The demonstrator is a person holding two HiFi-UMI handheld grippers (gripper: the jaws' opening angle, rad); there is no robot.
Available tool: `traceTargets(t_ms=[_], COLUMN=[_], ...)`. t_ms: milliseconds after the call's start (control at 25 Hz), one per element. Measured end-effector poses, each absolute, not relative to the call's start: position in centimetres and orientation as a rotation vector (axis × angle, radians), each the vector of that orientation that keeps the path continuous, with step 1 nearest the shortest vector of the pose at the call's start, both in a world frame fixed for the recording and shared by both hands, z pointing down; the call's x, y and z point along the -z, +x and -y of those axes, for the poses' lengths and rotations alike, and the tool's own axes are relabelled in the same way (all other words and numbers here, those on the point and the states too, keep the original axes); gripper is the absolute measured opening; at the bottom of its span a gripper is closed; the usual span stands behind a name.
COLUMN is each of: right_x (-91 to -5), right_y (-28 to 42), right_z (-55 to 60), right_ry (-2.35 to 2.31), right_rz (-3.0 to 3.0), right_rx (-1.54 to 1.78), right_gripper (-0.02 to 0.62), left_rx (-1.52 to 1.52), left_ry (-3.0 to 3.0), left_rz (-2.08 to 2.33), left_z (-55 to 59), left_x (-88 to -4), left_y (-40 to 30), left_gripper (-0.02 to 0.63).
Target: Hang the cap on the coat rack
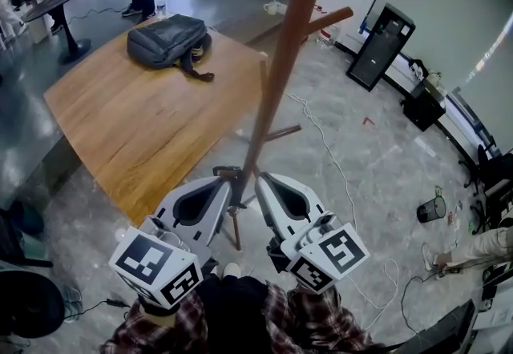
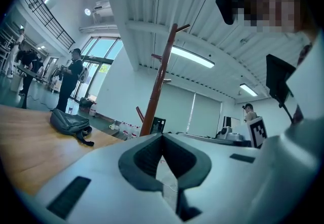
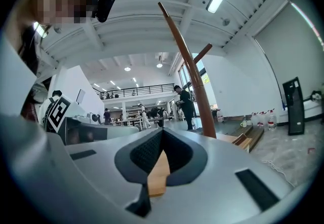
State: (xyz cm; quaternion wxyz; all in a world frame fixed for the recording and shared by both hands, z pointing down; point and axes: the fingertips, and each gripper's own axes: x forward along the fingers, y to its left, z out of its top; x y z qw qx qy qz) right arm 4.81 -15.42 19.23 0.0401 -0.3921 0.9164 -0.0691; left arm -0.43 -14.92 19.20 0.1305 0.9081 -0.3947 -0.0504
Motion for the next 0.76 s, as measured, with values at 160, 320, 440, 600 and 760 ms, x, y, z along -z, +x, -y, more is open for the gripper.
traceTargets(t_ms=[160,320,440,600,760], right_x=[-19.5,-19.6,-19.5,-19.4,-19.6], right_y=[4.4,4.2,4.2,4.3,4.2], right_z=[15.8,15.7,15.6,15.7,15.9], right_ry=[-1.184,-1.186,-1.184,-1.179,-1.179], right_rz=[-2.807,-2.801,-2.798,-2.794,-2.787], right_rx=[0.224,0.228,0.218,0.221,0.225], right_gripper=[0.011,0.011,0.011,0.011,0.011], left_rx=[0.138,0.135,0.131,0.133,0.141], left_ry=[2.629,2.631,2.627,2.617,2.615], left_rz=[1.146,1.136,1.148,1.158,1.164], left_z=[15.3,15.4,15.2,15.2,15.4], left_x=[-19.6,-19.6,-19.6,-19.7,-19.8], left_y=[-0.8,-0.9,-1.0,-1.3,-1.8], left_gripper=[0.011,0.011,0.011,0.011,0.011])
